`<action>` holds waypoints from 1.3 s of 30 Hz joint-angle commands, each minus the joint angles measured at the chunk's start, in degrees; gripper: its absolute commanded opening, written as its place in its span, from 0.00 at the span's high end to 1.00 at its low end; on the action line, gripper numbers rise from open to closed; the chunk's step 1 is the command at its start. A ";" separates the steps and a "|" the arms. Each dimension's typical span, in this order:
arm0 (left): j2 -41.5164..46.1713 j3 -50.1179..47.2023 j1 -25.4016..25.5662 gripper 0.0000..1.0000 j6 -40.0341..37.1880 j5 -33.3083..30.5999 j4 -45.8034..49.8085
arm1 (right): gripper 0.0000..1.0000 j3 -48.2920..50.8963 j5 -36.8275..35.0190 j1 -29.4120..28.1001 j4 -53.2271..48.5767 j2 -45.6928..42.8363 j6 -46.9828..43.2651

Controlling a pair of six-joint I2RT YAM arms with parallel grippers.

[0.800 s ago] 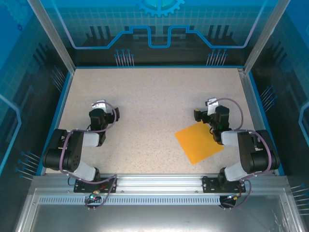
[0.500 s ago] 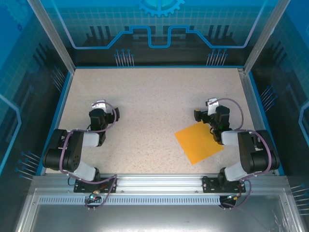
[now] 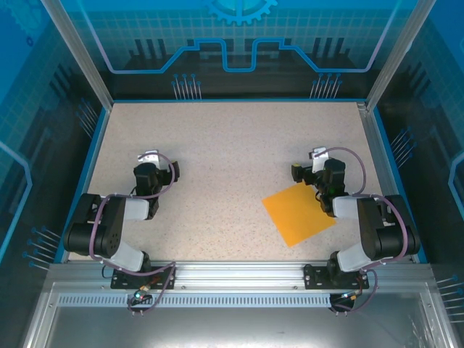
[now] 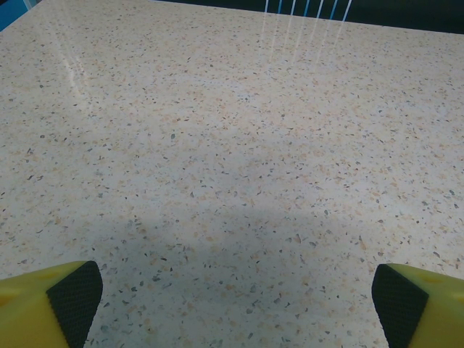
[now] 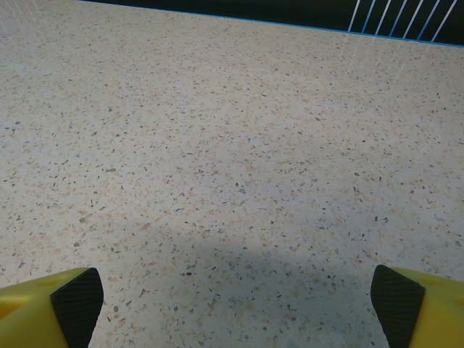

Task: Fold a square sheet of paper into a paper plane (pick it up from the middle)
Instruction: Move the square sheet of paper to the center of the table.

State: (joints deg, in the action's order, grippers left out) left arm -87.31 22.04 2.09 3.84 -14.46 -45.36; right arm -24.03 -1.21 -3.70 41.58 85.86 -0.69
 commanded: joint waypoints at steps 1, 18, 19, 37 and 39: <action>0.56 1.04 -0.27 0.01 -1.55 1.02 -1.02 | 0.01 -1.25 0.42 0.91 0.51 0.18 -0.11; 0.53 0.99 -0.30 0.01 -1.55 1.01 -1.04 | 0.01 -1.22 0.42 0.98 0.49 0.18 -0.11; 0.52 0.98 -0.29 0.01 -1.55 1.07 -1.04 | 0.01 -1.19 0.43 0.94 0.44 0.18 -0.08; 0.53 1.02 -0.32 0.01 -1.55 1.09 -0.90 | 0.01 -1.02 0.76 0.87 0.69 0.09 -0.35; 0.62 0.85 -0.25 0.01 -1.68 1.20 -1.33 | 0.01 -0.63 -0.01 0.15 1.10 -0.37 -0.97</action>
State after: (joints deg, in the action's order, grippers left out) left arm -87.31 22.04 2.09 3.84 -14.48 -45.36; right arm -24.03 -1.04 -3.70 41.58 85.86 -0.73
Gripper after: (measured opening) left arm 0.987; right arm 0.992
